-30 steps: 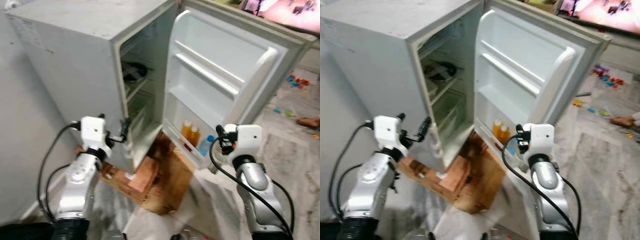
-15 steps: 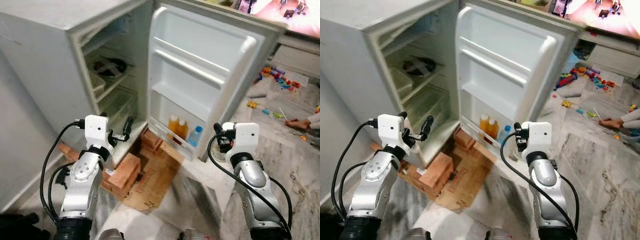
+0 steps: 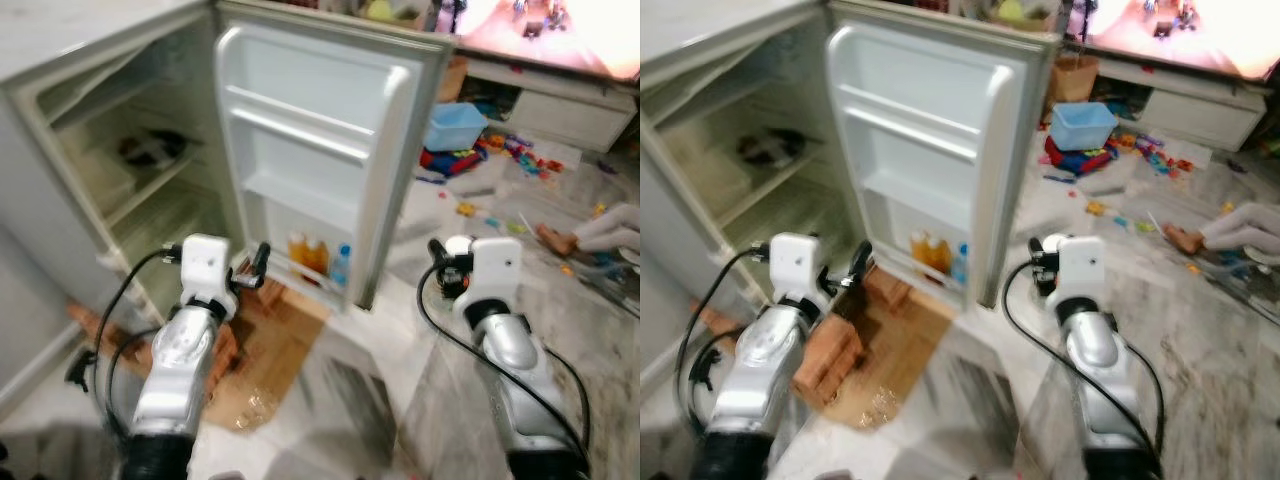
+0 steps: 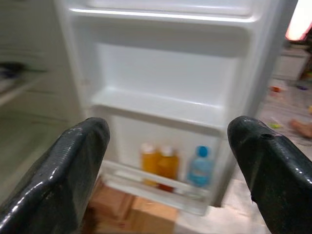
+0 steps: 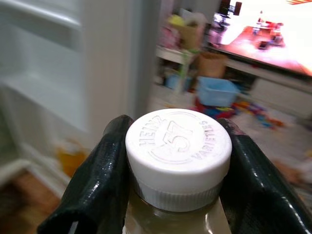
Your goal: Restocking fridge
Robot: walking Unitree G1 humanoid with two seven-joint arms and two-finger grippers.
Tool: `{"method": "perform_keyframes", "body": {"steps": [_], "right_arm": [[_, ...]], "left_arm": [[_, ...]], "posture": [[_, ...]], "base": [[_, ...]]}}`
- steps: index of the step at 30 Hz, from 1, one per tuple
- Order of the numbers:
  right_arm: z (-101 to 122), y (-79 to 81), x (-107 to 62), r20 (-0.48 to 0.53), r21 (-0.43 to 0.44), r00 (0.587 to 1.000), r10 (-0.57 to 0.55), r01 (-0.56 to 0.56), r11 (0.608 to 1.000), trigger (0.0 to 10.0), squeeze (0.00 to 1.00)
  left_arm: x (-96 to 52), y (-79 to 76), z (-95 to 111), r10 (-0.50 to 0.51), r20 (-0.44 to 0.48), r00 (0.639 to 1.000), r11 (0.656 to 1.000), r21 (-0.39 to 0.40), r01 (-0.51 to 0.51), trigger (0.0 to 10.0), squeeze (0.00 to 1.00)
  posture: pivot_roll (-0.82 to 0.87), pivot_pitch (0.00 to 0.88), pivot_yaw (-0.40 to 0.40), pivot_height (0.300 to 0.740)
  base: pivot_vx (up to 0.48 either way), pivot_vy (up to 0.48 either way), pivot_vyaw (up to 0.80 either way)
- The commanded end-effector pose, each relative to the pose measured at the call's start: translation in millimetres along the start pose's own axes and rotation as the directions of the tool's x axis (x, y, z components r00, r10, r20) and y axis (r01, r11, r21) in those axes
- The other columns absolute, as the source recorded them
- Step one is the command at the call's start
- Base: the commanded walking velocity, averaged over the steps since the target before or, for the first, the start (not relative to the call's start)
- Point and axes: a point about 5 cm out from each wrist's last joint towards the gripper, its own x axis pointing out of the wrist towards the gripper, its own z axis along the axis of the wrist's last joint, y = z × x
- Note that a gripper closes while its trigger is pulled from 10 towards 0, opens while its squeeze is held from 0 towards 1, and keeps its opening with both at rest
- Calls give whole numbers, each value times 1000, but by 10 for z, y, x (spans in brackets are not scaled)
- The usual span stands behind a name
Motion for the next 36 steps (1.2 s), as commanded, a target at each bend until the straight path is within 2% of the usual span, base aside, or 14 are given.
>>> {"method": "perform_keyframes", "body": {"steps": [1, 7, 17, 29, 36], "right_arm": [[151, 116, 59, 74, 15, 997, 31, -32, 999, 10000, 0], [165, 146, 92, 85, 11, 996, 41, -42, 999, 10000, 0], [249, 242, 116, 143, -47, 984, 106, -100, 994, 10000, 0], [259, 254, 136, 154, -42, 982, 111, -105, 994, 10000, 0], [264, 261, 133, 164, -41, 979, 121, -116, 992, 10000, 0]], "left_arm": [[0, 134, 22, 53, 4, 999, 998, 22, -53, 10000, 0], [5, 158, 22, 50, 7, 999, 999, 9, -51, 10000, 0], [42, 195, 29, 99, 9, 995, 995, 23, -99, 10000, 0], [78, 177, 29, 122, 4, 993, 992, 30, -122, 10000, 0], [75, 207, -6, 177, -19, 984, 984, 41, -176, 10000, 0]], "posture": [[8, 0, -31, 740], [7, 0, -31, 740], [8, 0, -31, 740], [8, 0, -31, 740], [7, 0, -31, 740]], "base": [[401, -259, 0], [112, -43, 0], [480, 0, 0], [479, 0, 0], [459, 0, 0]]}}
